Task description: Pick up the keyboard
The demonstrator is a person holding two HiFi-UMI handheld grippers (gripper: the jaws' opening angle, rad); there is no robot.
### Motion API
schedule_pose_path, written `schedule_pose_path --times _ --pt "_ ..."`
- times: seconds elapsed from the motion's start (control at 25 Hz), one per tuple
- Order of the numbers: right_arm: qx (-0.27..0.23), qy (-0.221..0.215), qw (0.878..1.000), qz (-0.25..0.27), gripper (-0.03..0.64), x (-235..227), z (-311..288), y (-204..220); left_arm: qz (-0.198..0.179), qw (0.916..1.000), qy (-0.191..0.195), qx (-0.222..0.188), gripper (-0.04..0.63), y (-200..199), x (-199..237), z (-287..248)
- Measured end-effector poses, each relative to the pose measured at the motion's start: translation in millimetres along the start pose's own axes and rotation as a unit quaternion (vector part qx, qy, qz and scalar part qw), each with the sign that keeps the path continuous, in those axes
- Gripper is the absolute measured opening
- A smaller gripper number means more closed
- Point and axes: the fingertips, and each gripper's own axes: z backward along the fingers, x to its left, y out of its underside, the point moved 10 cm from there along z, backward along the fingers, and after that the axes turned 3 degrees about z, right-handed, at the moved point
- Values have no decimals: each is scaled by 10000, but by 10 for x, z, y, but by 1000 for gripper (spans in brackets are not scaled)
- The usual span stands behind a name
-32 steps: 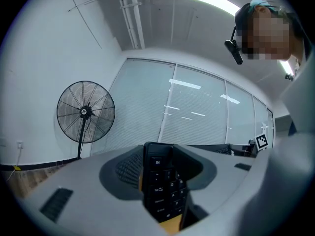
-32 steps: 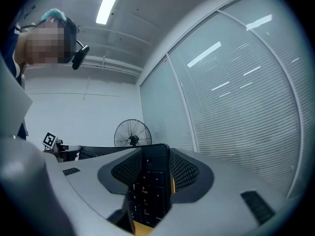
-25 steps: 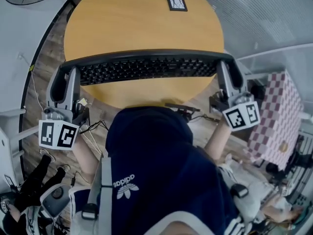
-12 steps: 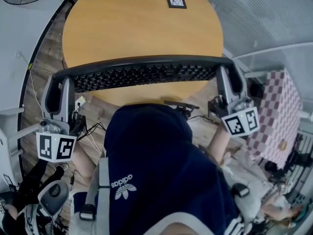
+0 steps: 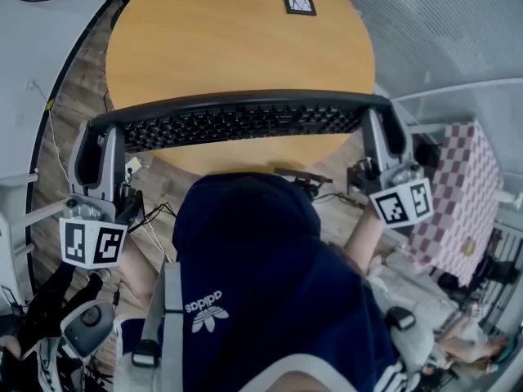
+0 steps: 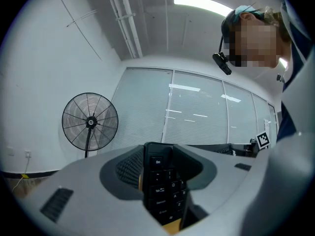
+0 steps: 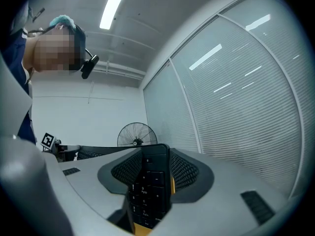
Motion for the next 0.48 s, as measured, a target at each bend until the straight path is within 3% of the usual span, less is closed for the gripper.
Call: schedule_pose_path --times 0.48 --pt "28 50 9999 -102 167 -41 -3 54 0 9999 47 92 181 30 8 -57"
